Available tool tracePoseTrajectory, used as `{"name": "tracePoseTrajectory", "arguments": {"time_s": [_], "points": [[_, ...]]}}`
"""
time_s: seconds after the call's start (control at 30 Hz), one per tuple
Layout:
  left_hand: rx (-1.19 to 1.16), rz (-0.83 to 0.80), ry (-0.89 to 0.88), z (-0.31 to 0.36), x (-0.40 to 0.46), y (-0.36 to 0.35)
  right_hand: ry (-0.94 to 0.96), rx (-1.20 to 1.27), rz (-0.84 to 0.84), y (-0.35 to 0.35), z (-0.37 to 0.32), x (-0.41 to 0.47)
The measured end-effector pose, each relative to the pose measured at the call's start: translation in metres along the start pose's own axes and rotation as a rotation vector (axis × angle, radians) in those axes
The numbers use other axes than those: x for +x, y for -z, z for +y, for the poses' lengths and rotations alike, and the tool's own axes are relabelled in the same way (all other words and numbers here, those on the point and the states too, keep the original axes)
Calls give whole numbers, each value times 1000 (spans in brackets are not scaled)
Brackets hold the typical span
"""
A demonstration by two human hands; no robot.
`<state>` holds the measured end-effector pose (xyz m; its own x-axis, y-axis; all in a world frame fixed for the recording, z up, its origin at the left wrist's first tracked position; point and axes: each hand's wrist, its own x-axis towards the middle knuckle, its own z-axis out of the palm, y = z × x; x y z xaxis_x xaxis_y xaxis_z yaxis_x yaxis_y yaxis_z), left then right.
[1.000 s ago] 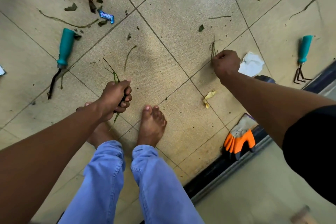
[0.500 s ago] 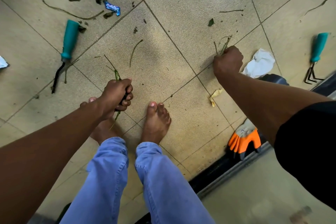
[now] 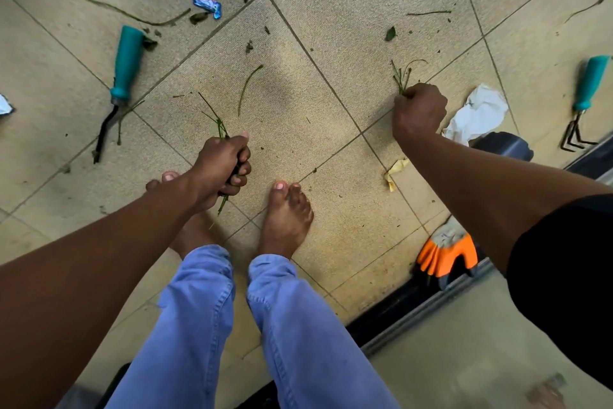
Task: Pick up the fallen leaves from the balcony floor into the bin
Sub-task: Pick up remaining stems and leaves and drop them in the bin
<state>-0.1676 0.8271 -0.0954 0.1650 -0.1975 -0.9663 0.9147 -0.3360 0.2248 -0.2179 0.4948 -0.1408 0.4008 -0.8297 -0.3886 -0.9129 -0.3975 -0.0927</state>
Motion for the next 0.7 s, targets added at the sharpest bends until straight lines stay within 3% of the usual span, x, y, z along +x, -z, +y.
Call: {"name": "tracePoseTrajectory", "arguments": {"time_s": [0.3,0.53,0.7], "points": [[15,15,8,1,-2,4,84,-68,12,-3,-3,-7],[-6,24,10,4,-1,9,46,-35,-68,-1,-12,-4],[-13,48,-10,9,-5,12,331,73,-102,-4,-56,-36]]}}
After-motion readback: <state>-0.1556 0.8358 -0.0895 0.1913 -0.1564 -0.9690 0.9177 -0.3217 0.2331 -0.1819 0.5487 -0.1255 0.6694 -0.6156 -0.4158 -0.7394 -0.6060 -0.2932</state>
